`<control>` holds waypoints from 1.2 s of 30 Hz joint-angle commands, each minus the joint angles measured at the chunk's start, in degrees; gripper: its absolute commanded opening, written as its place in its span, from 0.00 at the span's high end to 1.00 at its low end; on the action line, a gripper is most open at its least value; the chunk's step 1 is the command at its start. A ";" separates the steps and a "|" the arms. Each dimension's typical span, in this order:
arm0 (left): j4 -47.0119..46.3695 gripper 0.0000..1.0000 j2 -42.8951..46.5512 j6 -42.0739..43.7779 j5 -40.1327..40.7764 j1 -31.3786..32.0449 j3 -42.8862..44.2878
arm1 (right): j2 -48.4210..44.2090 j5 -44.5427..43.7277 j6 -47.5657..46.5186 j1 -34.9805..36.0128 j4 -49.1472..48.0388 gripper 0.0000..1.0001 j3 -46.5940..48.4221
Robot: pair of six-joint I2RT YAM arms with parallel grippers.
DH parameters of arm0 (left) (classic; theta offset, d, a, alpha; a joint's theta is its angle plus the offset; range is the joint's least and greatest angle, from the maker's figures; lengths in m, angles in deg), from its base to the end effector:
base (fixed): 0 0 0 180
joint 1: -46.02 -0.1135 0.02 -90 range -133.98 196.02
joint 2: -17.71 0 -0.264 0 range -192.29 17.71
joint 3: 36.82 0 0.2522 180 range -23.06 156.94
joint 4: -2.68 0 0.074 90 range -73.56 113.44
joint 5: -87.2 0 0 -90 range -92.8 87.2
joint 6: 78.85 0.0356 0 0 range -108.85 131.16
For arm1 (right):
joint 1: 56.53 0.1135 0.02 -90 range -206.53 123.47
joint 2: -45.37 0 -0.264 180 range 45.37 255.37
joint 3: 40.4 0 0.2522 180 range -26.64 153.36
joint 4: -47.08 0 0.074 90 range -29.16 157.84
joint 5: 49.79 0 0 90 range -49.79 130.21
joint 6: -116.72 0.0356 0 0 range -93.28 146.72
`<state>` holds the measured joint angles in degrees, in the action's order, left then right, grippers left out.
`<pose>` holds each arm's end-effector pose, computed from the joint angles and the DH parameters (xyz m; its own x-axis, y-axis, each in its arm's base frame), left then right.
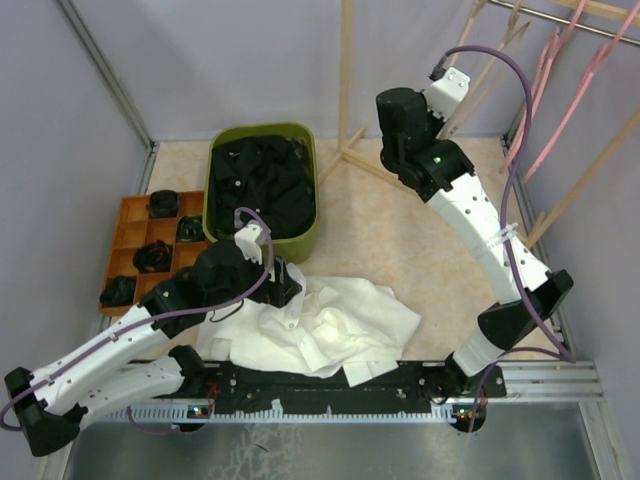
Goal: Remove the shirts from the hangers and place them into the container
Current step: Place the hanger at the clothesline.
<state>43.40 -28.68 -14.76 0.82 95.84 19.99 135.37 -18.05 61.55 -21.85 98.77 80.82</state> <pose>0.1182 -0.1365 0.2950 -0.6106 0.0472 -0.7905 0.5120 0.7851 -0.3486 0.2825 0.1586 0.4758 -0.0328 0.3427 -0.9389 0.4564 0.8409 0.2909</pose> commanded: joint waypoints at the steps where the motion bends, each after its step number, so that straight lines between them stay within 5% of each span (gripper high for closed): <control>1: -1.21 0.01 0.81 0.33 -0.55 -0.02 1.03 | 1.78 2.76 4.48 -2.02 3.41 0.99 3.85; 28: -2.21 0.01 -0.22 0.42 -1.22 -0.08 1.11 | -3.71 8.66 3.41 -3.29 0.54 0.74 -2.83; 36: -2.66 0.01 -0.98 0.35 -1.79 -0.05 1.11 | -7.18 11.18 3.99 -3.25 -1.54 0.75 -7.27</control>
<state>42.74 -29.51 -14.76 0.01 95.84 19.99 131.41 -7.98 65.30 -24.71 100.78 74.42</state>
